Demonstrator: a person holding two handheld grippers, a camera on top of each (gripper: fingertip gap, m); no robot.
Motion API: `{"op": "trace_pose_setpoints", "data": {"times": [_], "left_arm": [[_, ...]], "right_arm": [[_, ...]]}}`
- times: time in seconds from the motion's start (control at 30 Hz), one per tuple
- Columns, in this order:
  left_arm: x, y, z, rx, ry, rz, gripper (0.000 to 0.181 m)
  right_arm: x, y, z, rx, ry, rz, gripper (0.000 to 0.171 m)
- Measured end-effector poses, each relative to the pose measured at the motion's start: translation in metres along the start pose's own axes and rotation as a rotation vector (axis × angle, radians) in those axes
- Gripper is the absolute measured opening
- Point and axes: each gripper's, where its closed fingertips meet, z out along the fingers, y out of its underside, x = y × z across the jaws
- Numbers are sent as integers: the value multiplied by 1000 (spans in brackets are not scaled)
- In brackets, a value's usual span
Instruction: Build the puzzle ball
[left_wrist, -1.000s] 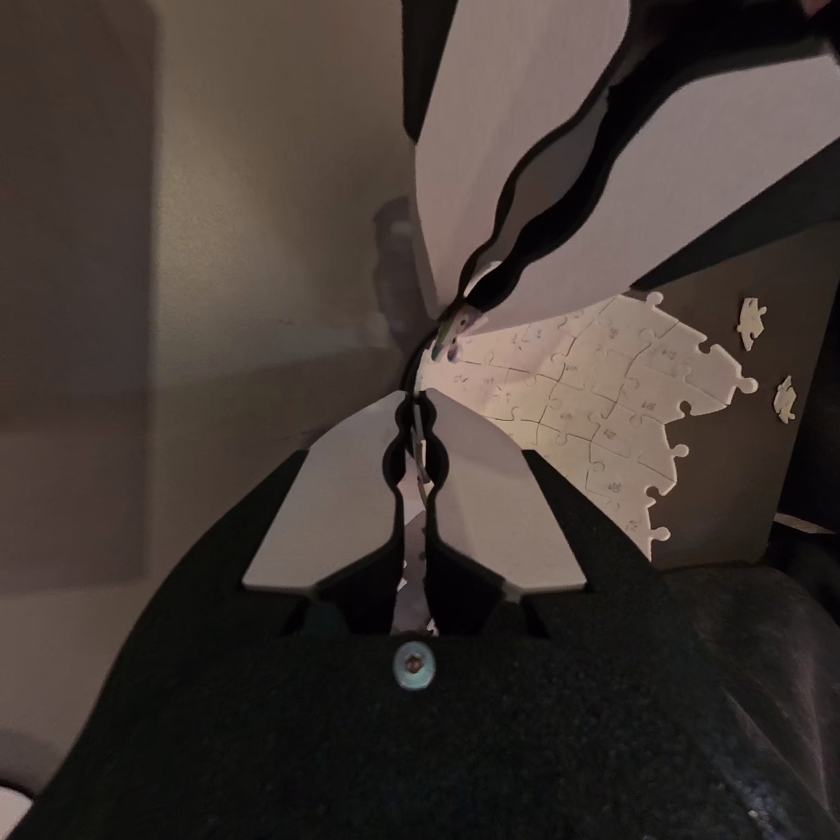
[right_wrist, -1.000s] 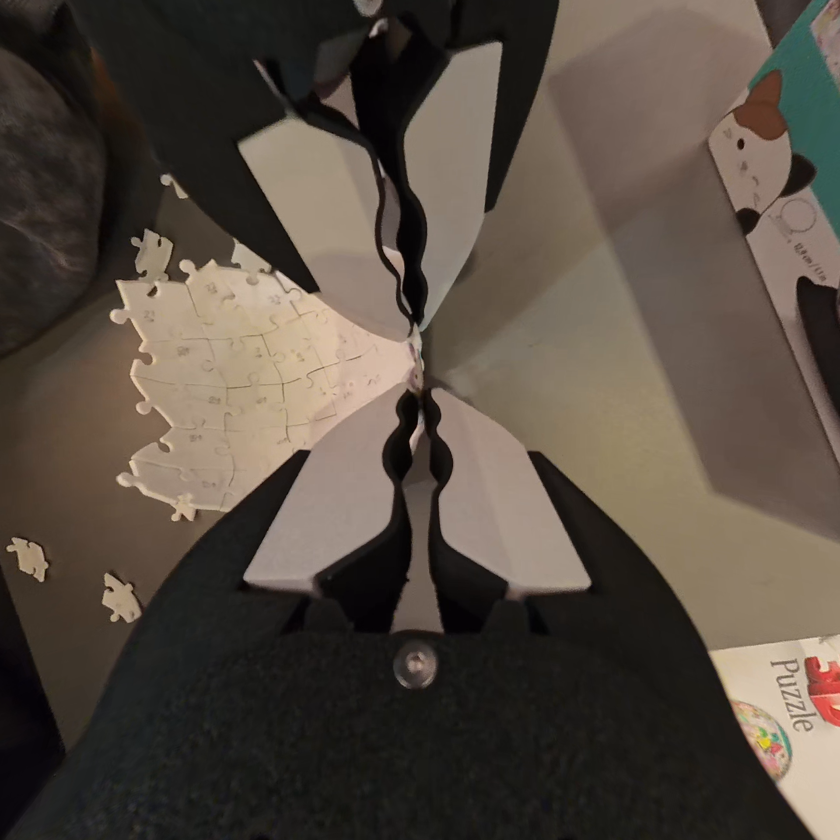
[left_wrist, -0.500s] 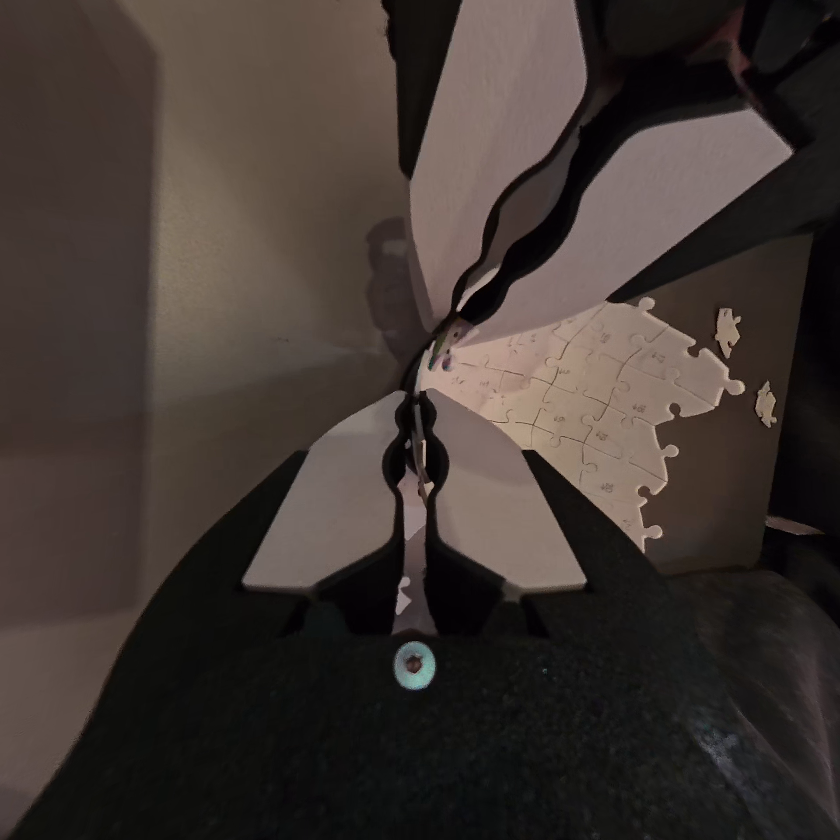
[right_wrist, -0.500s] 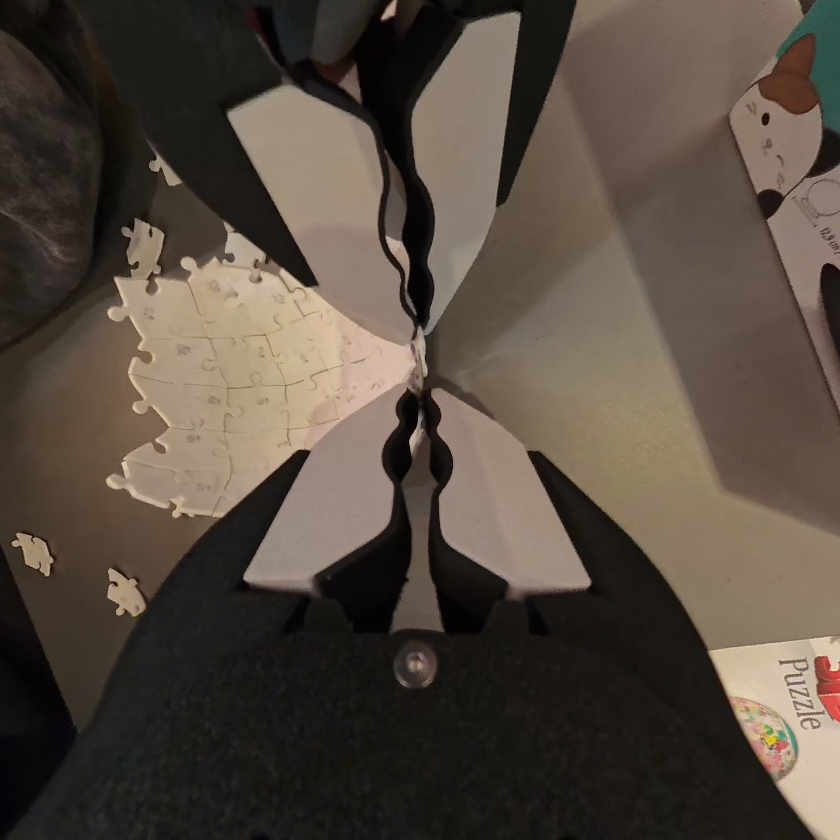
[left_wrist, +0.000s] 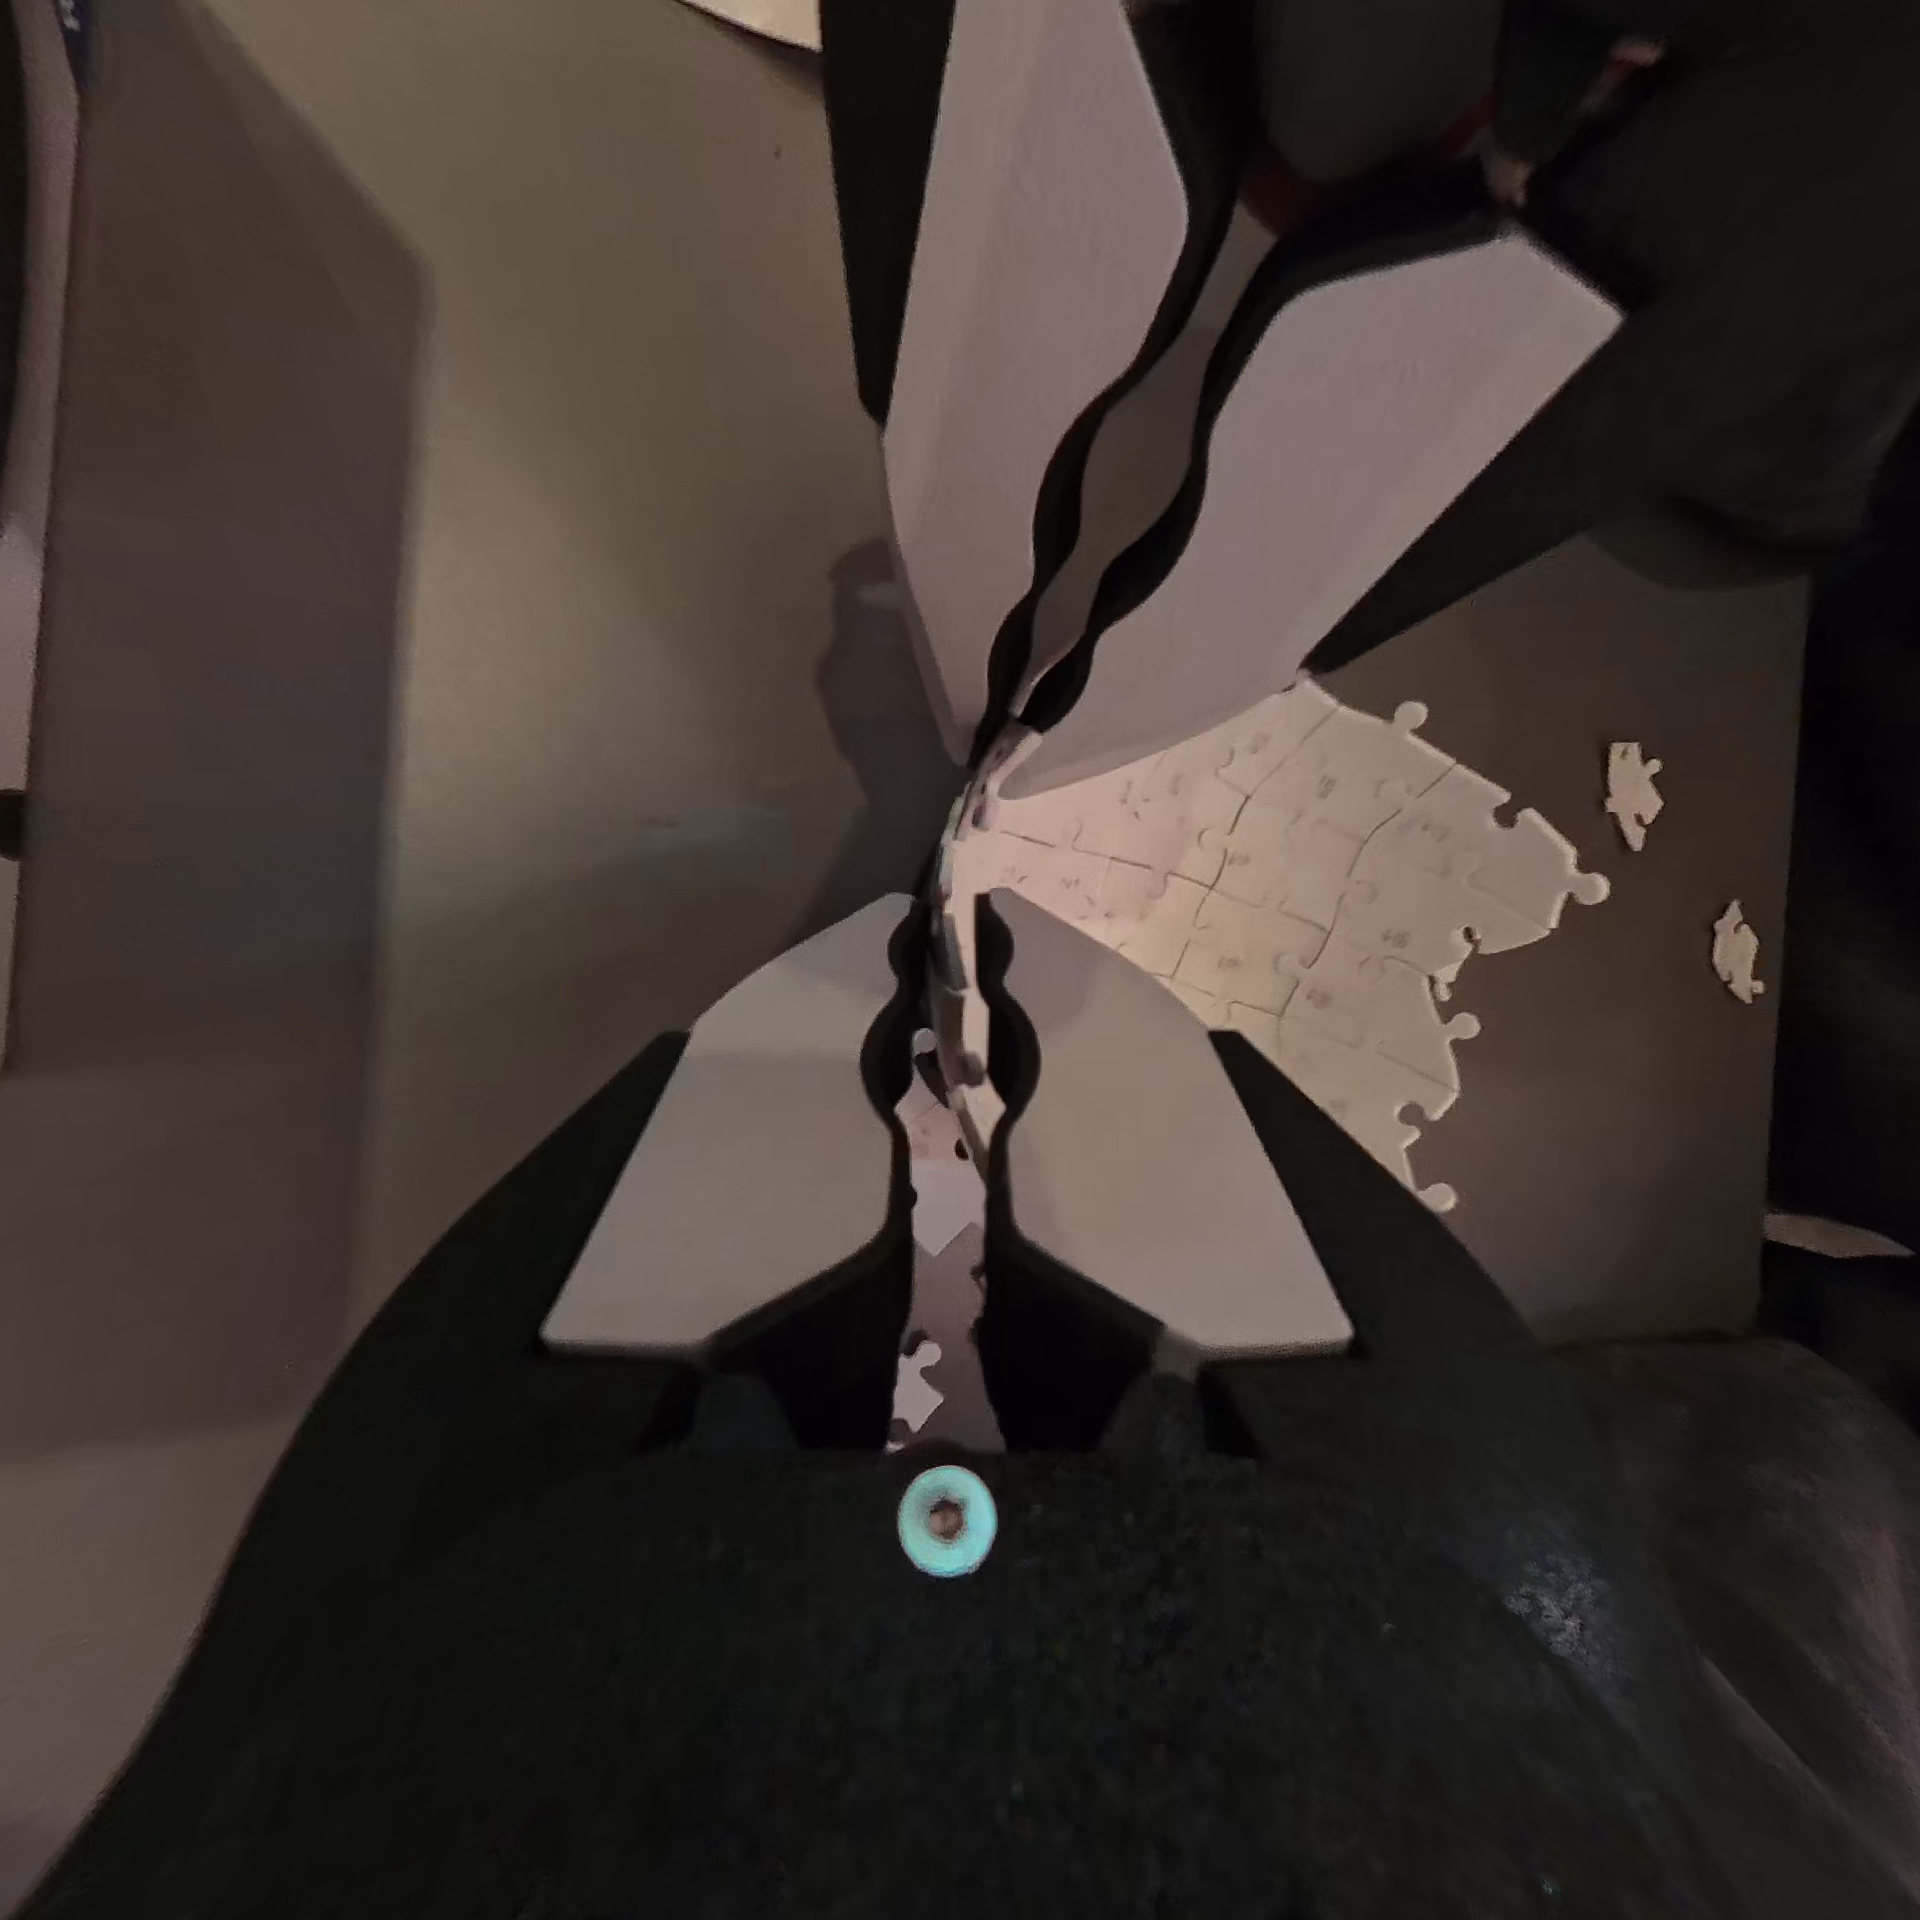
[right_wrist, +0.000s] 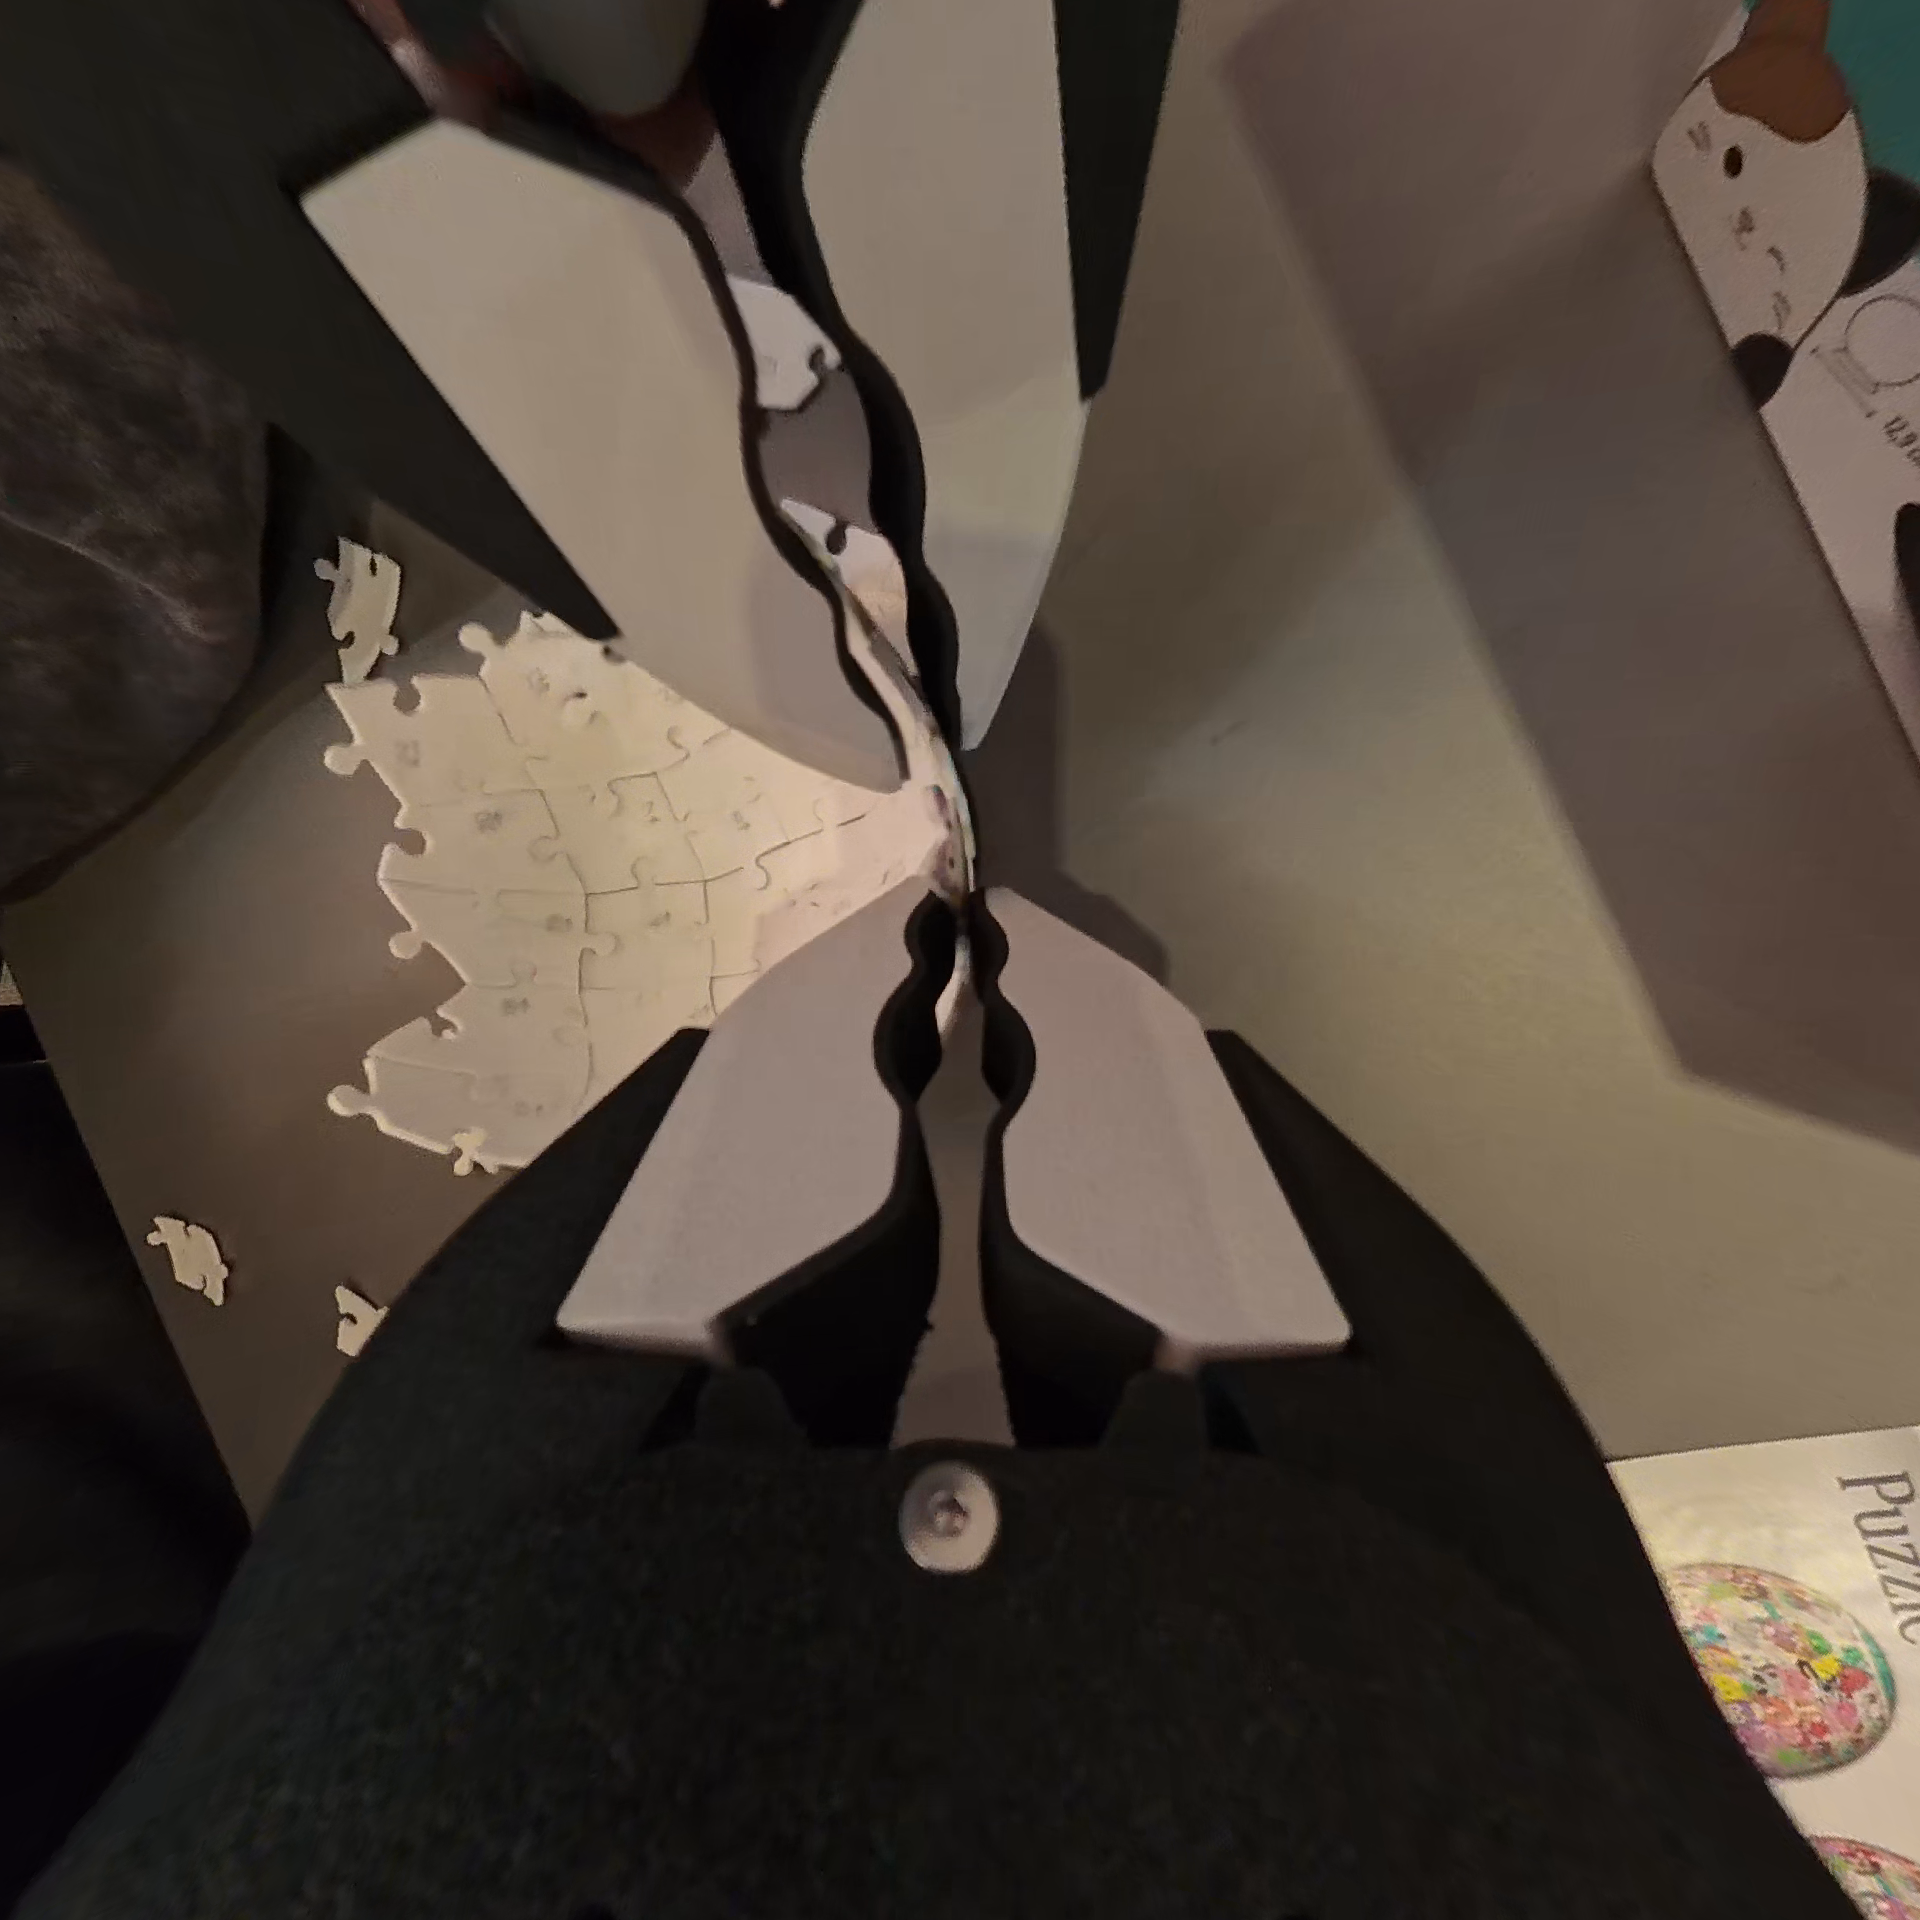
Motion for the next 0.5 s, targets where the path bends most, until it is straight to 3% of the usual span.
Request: {"op": "trace_pose_setpoints", "data": {"times": [0.5], "left_arm": [[-6, 20, -7, -85, -36, -42, 3]], "right_arm": [[5, 1, -2, 9, 0, 11, 3]]}}
